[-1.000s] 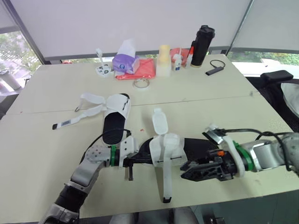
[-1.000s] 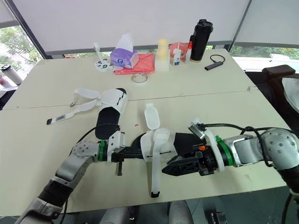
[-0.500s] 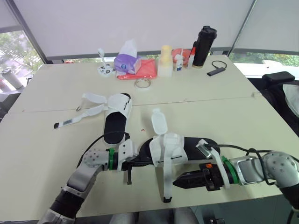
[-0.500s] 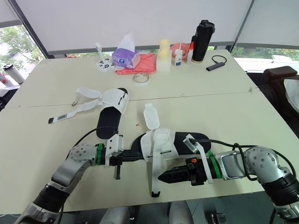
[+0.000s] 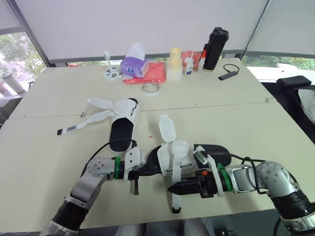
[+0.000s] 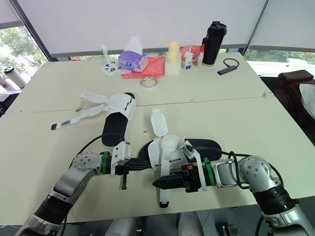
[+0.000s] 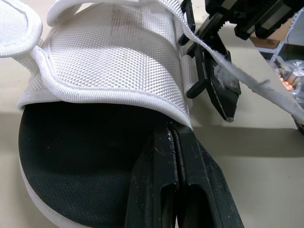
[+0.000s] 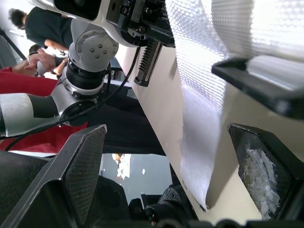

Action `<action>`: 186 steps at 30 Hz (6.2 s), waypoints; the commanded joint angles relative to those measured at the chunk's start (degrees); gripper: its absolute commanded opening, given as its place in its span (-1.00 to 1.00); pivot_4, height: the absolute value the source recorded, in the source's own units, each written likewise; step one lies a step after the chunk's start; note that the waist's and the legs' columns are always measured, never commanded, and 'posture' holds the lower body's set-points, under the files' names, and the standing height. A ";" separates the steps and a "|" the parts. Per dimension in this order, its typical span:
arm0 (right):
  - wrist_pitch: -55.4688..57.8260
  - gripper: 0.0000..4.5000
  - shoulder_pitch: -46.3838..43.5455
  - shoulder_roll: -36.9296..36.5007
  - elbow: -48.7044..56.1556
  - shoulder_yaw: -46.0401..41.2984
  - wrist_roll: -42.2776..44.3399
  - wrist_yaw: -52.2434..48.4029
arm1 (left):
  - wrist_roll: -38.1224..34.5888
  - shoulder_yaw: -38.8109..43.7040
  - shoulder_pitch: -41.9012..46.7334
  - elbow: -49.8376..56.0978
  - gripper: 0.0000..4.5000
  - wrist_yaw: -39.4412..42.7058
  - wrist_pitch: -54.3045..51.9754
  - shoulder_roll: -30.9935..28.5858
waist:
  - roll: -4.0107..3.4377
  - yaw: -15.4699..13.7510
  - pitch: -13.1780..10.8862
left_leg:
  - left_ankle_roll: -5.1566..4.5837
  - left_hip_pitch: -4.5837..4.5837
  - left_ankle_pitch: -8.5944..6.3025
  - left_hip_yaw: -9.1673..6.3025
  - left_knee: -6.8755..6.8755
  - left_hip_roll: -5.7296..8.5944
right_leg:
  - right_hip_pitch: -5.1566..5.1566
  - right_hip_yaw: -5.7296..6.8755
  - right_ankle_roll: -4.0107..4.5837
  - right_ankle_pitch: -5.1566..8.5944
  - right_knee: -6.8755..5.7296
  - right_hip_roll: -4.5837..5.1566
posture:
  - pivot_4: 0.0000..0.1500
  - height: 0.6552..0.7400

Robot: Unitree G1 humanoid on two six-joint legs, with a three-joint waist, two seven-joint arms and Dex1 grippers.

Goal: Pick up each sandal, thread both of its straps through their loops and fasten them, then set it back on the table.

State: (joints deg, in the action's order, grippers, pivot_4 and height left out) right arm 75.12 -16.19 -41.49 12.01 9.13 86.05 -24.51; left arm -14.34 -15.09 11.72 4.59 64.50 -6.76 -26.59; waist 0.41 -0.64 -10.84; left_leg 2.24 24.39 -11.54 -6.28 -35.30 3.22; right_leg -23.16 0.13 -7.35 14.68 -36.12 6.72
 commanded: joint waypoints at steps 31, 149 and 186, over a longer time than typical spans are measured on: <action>4.43 -0.98 -21.71 -7.99 -0.54 -9.13 -3.50 -9.74 | 0.79 -1.52 1.40 -2.24 -1.00 0.34 1.80 1.05 | -0.01 -0.13 0.00 | 0.00 0.00 0.00 0.01 -0.01 0.00 | 0.02 0.03 0.10 0.05 0.02 0.00 | 1.00 1.00; -6.61 -0.98 -52.09 0.44 -35.29 29.14 -51.73 -67.99 | 1.77 -2.14 -0.77 -0.93 -1.00 -3.56 3.09 1.97 | -0.04 0.41 0.00 | 0.06 0.01 0.01 0.00 0.01 0.11 | -0.15 0.03 -0.17 -0.11 -0.11 0.00 | 1.00 1.00; -9.50 -0.98 -51.63 0.68 -38.72 32.42 -53.25 -67.99 | 1.98 -2.48 -1.06 -0.70 -1.00 -4.15 3.47 2.08 | -0.05 0.39 0.00 | 0.06 0.01 0.01 0.00 -0.02 0.12 | -0.14 0.03 -0.19 -0.12 -0.13 0.00 | 1.00 1.00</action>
State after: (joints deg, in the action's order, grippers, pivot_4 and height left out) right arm 66.20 -68.06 -40.88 -26.73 40.91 32.97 -91.92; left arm -13.03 -16.46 11.34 3.50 60.57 -3.16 -24.58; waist 0.37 -0.24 -10.84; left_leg 2.31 24.40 -11.53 -6.28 -35.32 3.34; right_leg -23.30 0.16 -7.54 14.56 -36.25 6.71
